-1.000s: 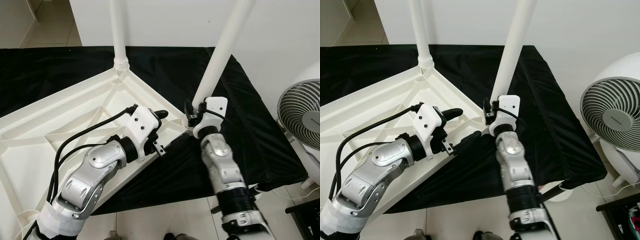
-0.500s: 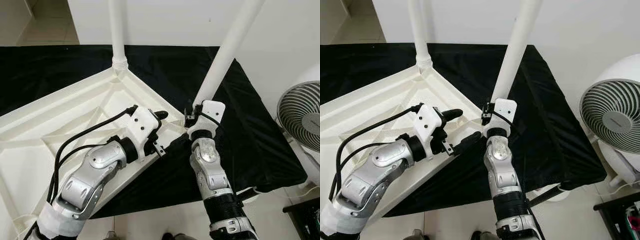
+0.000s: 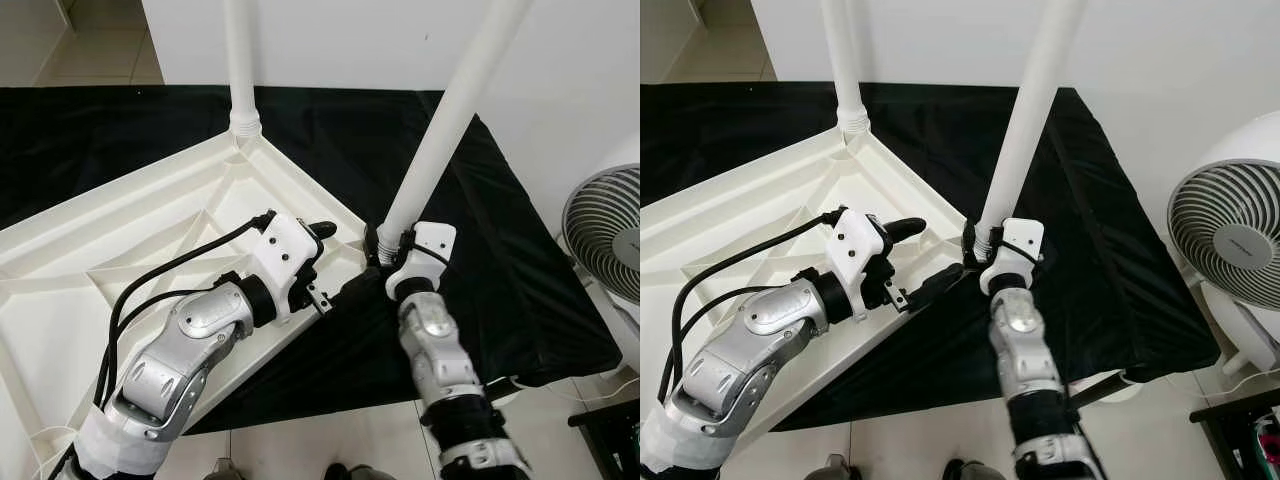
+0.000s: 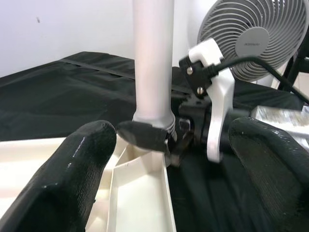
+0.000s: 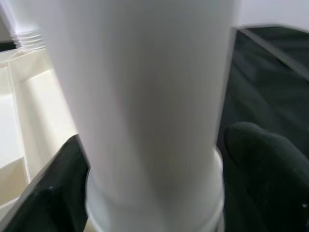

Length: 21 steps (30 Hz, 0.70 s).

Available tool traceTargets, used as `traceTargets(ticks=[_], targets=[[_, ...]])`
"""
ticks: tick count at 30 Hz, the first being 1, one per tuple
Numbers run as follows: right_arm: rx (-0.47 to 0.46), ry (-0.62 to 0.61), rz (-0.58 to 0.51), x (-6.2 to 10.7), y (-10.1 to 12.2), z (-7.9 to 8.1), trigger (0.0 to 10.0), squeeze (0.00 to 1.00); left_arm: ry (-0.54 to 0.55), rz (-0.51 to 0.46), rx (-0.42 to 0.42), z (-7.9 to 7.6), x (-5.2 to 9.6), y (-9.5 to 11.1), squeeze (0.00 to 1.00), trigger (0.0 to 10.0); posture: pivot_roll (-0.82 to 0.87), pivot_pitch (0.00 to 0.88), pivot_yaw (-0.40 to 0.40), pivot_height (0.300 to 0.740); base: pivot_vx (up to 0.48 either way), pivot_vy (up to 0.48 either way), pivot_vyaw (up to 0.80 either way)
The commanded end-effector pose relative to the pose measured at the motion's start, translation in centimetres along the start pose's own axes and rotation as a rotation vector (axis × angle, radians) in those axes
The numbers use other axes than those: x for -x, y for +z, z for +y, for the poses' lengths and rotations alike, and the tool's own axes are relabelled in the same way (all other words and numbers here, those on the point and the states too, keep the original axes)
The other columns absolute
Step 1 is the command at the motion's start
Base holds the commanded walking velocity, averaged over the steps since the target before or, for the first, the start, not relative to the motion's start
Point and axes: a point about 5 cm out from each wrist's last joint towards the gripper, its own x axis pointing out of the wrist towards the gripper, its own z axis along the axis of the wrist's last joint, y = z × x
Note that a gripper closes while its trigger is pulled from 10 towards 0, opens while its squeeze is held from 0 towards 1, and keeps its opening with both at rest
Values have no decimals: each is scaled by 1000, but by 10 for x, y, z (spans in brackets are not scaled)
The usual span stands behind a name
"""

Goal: Building children table

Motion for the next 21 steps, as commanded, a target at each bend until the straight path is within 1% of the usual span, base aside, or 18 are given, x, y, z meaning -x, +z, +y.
traceTargets(ticks=[1,2,3,4,5,6,8,10,14,16,18,19,20,21], targets=[[-14,9,-31,-2,6,-11,10000,1000,-31,5,-1,-5,0,-1,0,10000,191,103,-49,740,0,0,0],[-14,9,-31,-2,6,-11,10000,1000,-31,5,-1,-5,0,-1,0,10000,191,103,-49,740,0,0,0],[-7,39,-42,-4,10,-13,10000,894,-31,5,-1,-5,-1,-1,0,10000,190,103,-50,740,0,0,0],[-3,64,-46,-6,12,-15,10000,63,-31,5,-1,-4,-1,-1,0,10000,190,103,-50,740,0,0,0],[-3,64,-46,-6,12,-15,10000,63,-31,5,-1,-4,-1,-1,0,10000,190,103,-50,740,0,0,0],[7,94,-54,-8,15,-16,10000,0,-30,4,-2,-4,-2,-1,0,10000,190,102,-51,740,0,0,0],[27,149,-64,-11,19,-18,10000,0,-30,3,-3,-4,-2,-1,0,10000,190,101,-50,740,0,0,0],[27,149,-64,-11,19,-18,10000,0,-30,3,-3,-4,-2,-1,0,10000,190,101,-50,740,0,0,0],[70,300,-57,-20,26,-24,10000,0,-39,9,-4,-4,-3,-2,0,10000,186,100,-42,740,0,0,0],[72,323,-53,-21,26,-25,10000,0,-40,11,-4,-5,-3,-2,0,10000,186,100,-42,740,0,0,0],[83,403,-16,-22,24,-27,10000,0,-46,13,-1,-5,-3,-2,0,10000,181,100,-33,740,0,0,0],[83,403,-16,-22,24,-27,10000,0,-46,13,-1,-5,-3,-2,0,10000,181,100,-33,740,0,0,0],[98,485,23,-23,20,-29,10000,0,-56,16,5,-6,-4,-2,0,10000,180,101,-30,740,0,0,0],[98,485,23,-23,20,-29,10000,0,-56,16,5,-6,-4,-2,0,10000,180,101,-30,740,0,0,0]])
